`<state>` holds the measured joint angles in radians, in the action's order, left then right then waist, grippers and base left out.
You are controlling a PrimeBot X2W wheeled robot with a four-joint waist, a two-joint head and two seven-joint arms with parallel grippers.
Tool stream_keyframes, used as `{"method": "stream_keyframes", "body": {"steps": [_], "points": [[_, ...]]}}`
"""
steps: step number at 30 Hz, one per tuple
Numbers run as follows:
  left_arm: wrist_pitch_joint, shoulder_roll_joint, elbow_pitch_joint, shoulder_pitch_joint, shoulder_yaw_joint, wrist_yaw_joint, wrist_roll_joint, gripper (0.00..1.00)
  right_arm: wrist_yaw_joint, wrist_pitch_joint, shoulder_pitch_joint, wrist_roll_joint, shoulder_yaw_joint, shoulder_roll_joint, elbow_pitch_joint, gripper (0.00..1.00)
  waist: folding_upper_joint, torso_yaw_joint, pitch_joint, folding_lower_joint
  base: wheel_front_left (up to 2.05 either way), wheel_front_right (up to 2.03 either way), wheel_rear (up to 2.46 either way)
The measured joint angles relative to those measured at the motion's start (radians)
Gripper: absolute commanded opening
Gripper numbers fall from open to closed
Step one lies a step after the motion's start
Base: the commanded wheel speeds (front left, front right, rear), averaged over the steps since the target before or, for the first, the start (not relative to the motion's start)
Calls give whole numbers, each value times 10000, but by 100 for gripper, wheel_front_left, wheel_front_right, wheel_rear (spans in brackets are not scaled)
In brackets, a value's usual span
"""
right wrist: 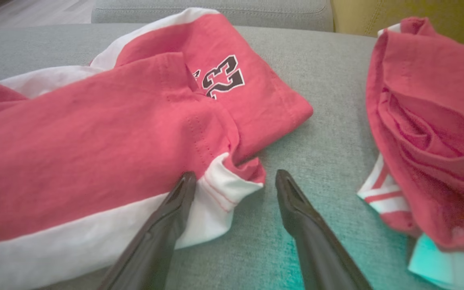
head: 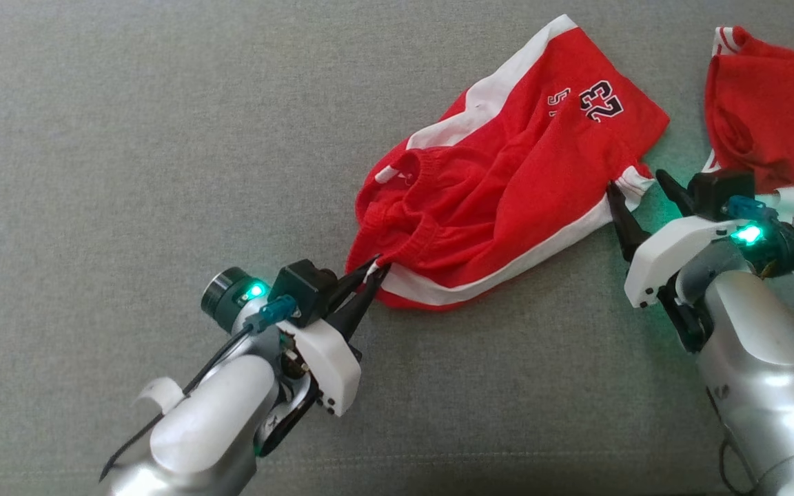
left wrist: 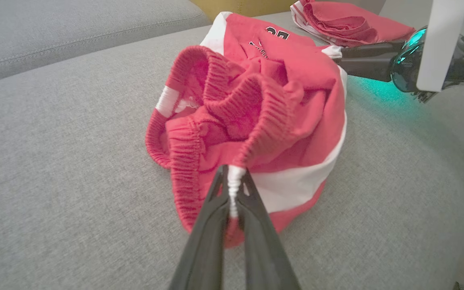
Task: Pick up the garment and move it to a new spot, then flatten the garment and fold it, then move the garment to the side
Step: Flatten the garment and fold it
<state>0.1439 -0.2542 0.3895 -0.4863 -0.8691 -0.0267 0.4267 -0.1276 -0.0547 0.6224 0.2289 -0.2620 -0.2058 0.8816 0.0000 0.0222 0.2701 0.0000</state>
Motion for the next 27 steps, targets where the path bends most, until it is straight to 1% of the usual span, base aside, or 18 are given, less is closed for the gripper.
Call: {"method": "stream_keyframes", "body": {"steps": [11, 18, 20, 25, 26, 27], "points": [[0, -13, 48, -114, -192, 6, 8, 0, 0, -690, 92, 188, -499, -12, 663, 100, 0, -107, -143, 0, 0, 0, 0], [0, -23, 59, -112, -221, 21, 102, 0, 0, -1126, 94, 56, -811, -50, 775, 100, 0, -150, -234, 0, 0, 0, 0], [0, -25, 61, -112, -226, 94, 105, 0, 0, -1135, 110, 56, -846, -50, 840, 100, 0, -150, -249, 0, 0, 0, 0], [0, -33, 75, -112, -242, 92, 178, 0, 0, -1227, 247, 2, -918, -65, 968, 100, 0, -126, -281, 0, 0, 0, 0], [0, -36, 77, -111, -244, 92, 178, 0, 0, -1235, 284, -15, -943, -75, 968, 99, 0, -120, -291, 0, 0, 0, 0], [0, -40, 84, -111, -247, 92, 186, 0, 0, -1279, 302, -15, -961, -75, 980, 88, 0, -115, -302, 0, 0, 0, 0]]}}
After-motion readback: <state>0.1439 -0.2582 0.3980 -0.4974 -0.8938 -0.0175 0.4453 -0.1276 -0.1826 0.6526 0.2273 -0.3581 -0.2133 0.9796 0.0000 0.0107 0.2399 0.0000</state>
